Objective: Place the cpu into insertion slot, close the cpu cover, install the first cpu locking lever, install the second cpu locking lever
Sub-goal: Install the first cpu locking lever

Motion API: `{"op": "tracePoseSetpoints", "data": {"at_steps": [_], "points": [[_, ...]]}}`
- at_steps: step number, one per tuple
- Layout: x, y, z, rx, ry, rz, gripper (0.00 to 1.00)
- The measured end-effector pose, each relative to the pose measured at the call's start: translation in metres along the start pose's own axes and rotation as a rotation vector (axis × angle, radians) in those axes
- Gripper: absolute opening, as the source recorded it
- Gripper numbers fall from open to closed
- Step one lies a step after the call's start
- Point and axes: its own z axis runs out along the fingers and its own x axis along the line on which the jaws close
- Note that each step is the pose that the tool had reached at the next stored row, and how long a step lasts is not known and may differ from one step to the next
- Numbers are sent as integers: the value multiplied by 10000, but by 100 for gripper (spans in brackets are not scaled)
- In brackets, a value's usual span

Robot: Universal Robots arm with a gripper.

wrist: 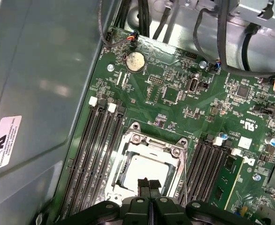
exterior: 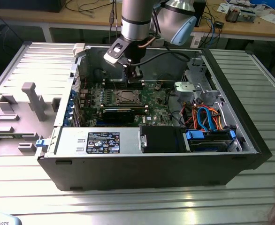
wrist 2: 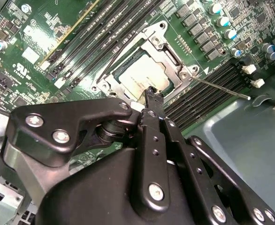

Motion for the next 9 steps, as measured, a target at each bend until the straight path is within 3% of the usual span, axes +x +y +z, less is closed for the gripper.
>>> {"op": "tracePoseSetpoints", "data": {"at_steps": [9], "points": [[0,0,0,-4,-33,-710,11]]}}
